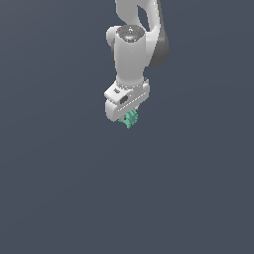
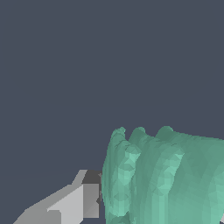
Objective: Pick up the object and move it to a goal position.
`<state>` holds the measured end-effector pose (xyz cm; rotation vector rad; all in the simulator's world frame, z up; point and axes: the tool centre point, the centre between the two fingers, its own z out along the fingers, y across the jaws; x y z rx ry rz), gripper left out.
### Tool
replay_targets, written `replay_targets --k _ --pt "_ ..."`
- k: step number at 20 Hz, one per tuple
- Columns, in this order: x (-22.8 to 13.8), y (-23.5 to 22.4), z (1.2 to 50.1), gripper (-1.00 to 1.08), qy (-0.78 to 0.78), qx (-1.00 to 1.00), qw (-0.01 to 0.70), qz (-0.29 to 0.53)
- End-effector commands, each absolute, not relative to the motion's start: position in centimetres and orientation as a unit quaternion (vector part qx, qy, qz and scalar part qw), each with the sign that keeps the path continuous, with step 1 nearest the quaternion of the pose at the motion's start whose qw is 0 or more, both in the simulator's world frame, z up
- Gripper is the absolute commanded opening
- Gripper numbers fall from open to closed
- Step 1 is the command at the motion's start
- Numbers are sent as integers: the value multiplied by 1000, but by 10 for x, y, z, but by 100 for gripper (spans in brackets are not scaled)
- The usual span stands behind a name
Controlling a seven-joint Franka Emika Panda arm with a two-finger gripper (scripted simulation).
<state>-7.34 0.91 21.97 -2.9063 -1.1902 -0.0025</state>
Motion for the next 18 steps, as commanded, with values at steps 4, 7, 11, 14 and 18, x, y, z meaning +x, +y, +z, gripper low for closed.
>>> replay_targets --k 4,7,11,14,18 --pt "-69 6 269 -100 -379 -925 1 0" --pt "-66 5 288 -100 -379 -926 1 0" --pt "-64 3 307 -100 -379 -926 0 0" --pt "-62 3 315 -100 -378 -926 0 0" --pt "-61 2 319 -100 -378 -926 0 0"
